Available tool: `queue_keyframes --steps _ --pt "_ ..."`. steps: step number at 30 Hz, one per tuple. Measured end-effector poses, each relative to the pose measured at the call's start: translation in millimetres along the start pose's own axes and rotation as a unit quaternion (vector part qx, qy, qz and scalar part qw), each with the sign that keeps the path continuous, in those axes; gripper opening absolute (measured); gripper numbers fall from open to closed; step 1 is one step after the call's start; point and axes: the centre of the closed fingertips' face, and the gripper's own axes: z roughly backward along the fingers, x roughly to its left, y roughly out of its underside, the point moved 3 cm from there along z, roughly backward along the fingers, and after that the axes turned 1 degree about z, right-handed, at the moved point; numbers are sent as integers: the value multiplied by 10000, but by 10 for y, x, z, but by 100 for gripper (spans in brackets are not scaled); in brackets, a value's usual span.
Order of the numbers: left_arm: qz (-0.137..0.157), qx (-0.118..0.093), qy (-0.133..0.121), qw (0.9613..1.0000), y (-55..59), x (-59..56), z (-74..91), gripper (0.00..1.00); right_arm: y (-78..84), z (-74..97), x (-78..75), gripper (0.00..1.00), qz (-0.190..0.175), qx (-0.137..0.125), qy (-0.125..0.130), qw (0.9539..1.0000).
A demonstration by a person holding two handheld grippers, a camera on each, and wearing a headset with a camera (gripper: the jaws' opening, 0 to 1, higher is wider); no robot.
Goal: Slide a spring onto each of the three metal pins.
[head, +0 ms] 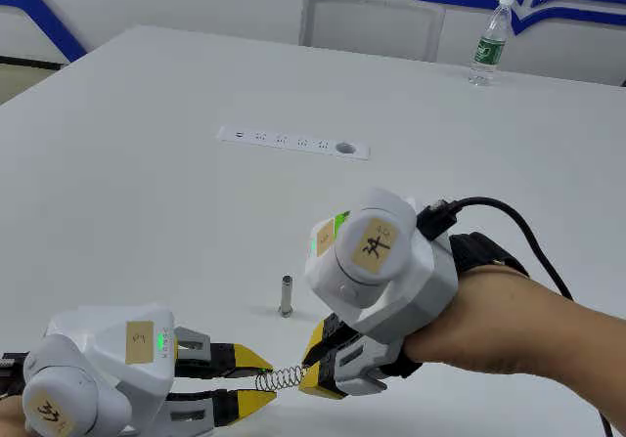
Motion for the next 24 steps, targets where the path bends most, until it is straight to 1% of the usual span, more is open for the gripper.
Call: queue_keyframes --steps 6,15,24 --pt "27 -21 2 10000 -5 -10 -4 11 -109 30 9 11 92 -159 54 9998" --pt "119 -95 -17 9999 -31 -4 -28 11 -235 40 6 11 166 -285 78 9994" --pt "145 -117 20 9998 -50 -9 -64 12 -264 28 -5 11 158 -294 74 9994"
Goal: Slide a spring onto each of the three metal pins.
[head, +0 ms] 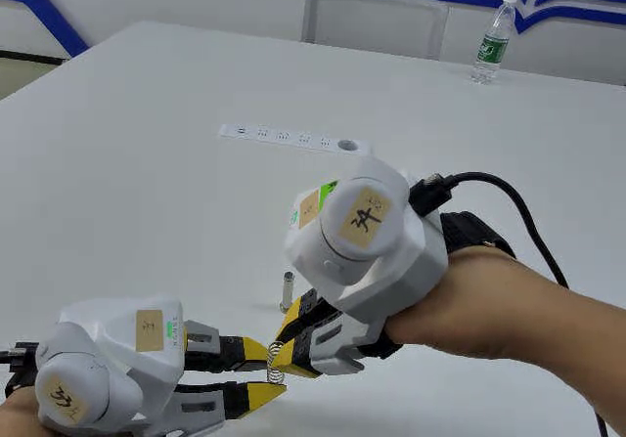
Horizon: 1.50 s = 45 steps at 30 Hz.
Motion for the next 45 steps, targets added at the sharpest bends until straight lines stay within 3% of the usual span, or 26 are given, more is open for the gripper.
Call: queue_keyframes --steps 8,25,33,45 --pt "74 -46 -21 10000 -29 13 -15 15 23 6 -27 11 -47 26 22 10000" --pt "615 101 -362 9974 80 122 41 47 28 85 -145 11 -156 -7 165 9997" --pt "898 101 -556 9944 127 187 73 60 9 192 -317 11 -275 -90 360 9989" --pt "1070 123 -667 9919 159 232 89 69 -31 335 -683 11 -466 -226 745 9959"
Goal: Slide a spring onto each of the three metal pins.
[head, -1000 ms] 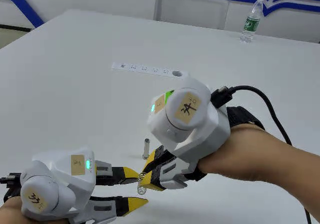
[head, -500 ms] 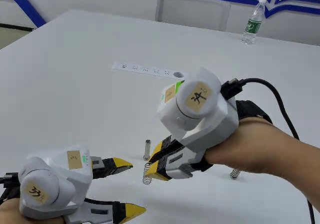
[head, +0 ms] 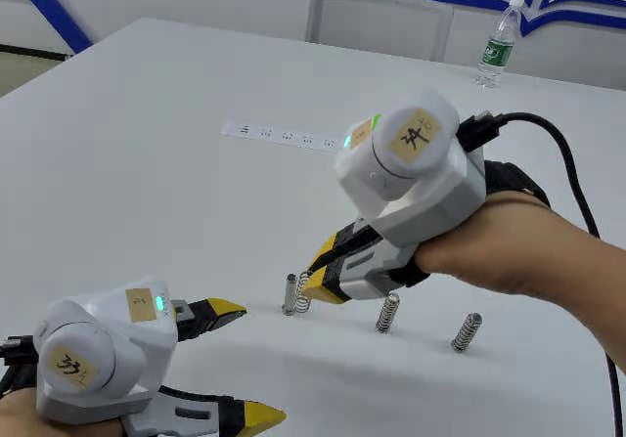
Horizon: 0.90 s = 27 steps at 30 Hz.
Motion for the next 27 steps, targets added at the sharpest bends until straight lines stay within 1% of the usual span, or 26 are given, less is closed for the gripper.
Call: queue_keyframes --steps 7,12,13,18,27 --pt "41 8 -35 10000 11 2 7 72 -49 -37 -176 11 -107 -84 179 9997" --pt "43 26 -42 10000 19 7 12 72 -72 -100 -228 11 -176 -106 197 9996" --pt "47 28 -49 10000 19 10 12 72 -79 -132 -268 11 -180 -98 211 9996" --pt "58 41 -62 10000 29 16 16 73 -71 -224 -329 11 -209 -38 191 9996" --pt "91 49 -88 9999 49 29 22 73 -26 -304 -322 11 -256 99 142 9995"
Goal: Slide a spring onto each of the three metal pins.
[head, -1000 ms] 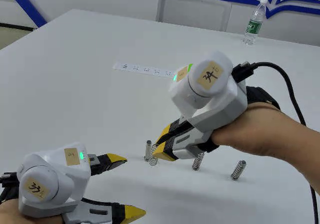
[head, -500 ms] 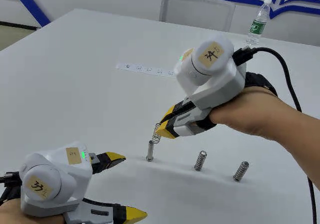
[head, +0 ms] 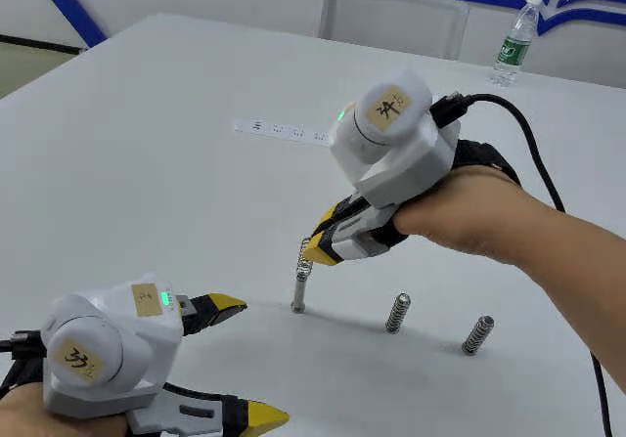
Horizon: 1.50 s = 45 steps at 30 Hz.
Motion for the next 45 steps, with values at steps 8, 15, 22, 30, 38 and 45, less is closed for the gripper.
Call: queue_keyframes --steps 8,15,22,30,38,45 --pt "7 -5 -16 10000 4 24 3 74 24 -28 -6 11 -37 49 -9 10000" --pt "0 12 -2 10000 14 25 3 73 35 -64 -1 11 -52 113 -33 9999" --pt "20 4 -18 10000 22 34 6 73 57 -93 -17 11 -60 178 -46 9998" --pt "26 15 0 10000 33 27 3 73 85 -158 -26 11 -123 256 -102 9995" --pt "35 49 5 10000 45 35 6 72 143 -271 -25 12 -200 330 -182 9991" --pt "42 65 21 10000 52 23 -2 72 222 -358 -27 12 -277 422 -230 9985"
